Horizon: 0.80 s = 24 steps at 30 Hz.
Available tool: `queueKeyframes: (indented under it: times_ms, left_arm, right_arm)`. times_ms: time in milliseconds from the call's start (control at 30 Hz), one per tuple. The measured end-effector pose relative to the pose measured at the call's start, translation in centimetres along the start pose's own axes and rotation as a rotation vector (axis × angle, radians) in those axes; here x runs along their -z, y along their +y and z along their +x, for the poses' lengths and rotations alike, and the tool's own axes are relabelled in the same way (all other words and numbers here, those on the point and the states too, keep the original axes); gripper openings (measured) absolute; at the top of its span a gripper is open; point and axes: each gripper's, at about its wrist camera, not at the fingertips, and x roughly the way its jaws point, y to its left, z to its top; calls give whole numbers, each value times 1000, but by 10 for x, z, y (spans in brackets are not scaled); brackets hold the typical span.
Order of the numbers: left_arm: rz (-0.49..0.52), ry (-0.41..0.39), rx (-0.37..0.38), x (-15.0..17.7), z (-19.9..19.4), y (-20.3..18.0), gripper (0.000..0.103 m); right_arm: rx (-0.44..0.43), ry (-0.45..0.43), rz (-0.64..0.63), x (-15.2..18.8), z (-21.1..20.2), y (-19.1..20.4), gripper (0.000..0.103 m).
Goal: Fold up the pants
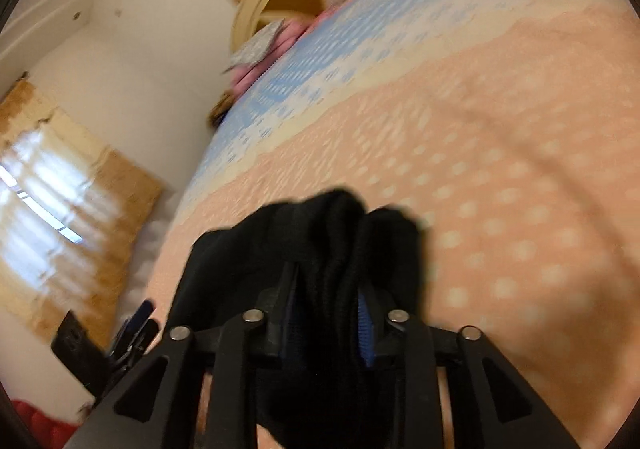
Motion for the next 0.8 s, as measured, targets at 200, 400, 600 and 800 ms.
queueKeyframes:
  times_ms: [200,400,600,800]
  left_arm:
    - [5,2,-13,17,-3,17,64]
    - [-15,25,25,24,0,14,64]
    - [-26,19,-27,31,-6,33,65]
    - [-63,35,-22,31,-3,40,65]
  right_arm:
    - [89,-116,-120,41,-56,53,36]
    - [-67,-7,-17,79,-18,69,36]
    - [-53,-43,153,81,6,47,36]
    - [-82,-112,316,82,23,44,36]
